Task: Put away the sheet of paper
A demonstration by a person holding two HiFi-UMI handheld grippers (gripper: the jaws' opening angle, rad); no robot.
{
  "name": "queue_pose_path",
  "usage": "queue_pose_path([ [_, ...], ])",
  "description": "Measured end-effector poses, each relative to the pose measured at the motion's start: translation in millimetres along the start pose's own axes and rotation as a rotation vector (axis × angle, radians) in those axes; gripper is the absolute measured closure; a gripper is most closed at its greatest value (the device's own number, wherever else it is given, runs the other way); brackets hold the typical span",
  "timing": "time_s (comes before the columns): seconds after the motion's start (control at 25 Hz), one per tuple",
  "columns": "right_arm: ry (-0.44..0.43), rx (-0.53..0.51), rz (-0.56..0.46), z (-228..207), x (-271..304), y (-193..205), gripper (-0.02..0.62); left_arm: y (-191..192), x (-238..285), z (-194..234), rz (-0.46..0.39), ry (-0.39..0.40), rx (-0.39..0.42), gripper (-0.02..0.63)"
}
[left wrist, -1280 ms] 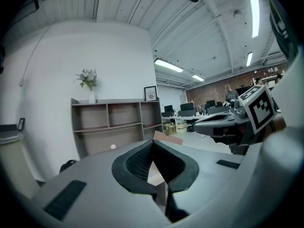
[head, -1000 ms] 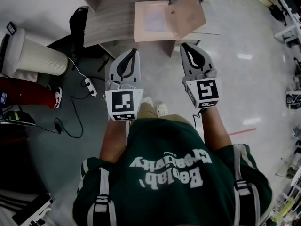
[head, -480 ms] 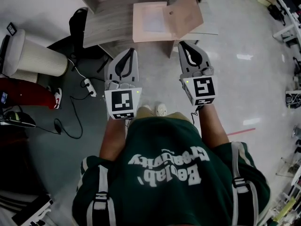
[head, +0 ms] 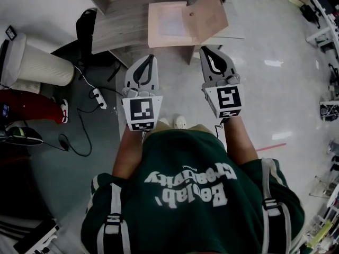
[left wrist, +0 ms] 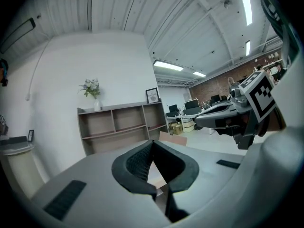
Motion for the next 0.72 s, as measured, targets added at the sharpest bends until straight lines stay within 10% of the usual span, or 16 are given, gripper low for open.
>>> queue_pose_path([
  [0.72, -0.004, 0.008, -0.006, -4, 11, -7, 0.56, -7, 11, 3, -0.02, 0.026, 0.022, 0.588],
])
Point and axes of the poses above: the fingertips, and each gripper's own axes: x forward along the fingers, z to its left, y out of its underside, the point moved 6 cm from there along -x, backward along the fingers, and after that the axes turned 8 degrees about z, right-handed, at the moved point
